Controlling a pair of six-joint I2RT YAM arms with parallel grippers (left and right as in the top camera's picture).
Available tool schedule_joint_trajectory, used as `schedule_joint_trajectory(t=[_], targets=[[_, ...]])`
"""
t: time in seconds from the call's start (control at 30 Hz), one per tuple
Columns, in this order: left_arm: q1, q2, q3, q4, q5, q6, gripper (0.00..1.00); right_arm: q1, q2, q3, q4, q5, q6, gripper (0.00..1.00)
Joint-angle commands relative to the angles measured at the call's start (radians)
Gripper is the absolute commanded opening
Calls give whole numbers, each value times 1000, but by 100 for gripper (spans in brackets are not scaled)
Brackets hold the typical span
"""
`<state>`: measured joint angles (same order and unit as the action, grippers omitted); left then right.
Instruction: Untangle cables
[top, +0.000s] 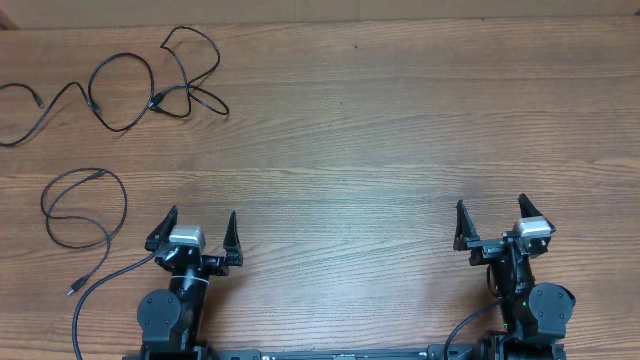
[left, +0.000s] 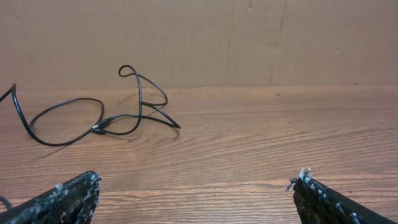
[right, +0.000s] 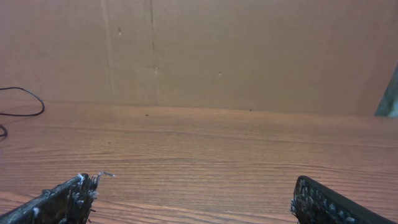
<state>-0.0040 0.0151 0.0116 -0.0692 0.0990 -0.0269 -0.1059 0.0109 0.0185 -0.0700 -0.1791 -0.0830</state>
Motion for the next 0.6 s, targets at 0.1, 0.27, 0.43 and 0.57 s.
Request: schedule_joint_trajectory(t=[0.1, 0.27, 0.43, 0.57], targets=[[5, -11, -7, -5, -52, -32, 100, -6, -8, -11, 6, -2, -8, 100], [5, -11, -7, -5, -53, -59, 99, -6, -8, -11, 6, -2, -8, 100], [5, -11, -7, -5, -53, -59, 99, -6, -8, -11, 6, -2, -8, 100], [5, -11, -7, -5, -53, -59, 100, -6, -8, -11, 5, -2, -8, 100]])
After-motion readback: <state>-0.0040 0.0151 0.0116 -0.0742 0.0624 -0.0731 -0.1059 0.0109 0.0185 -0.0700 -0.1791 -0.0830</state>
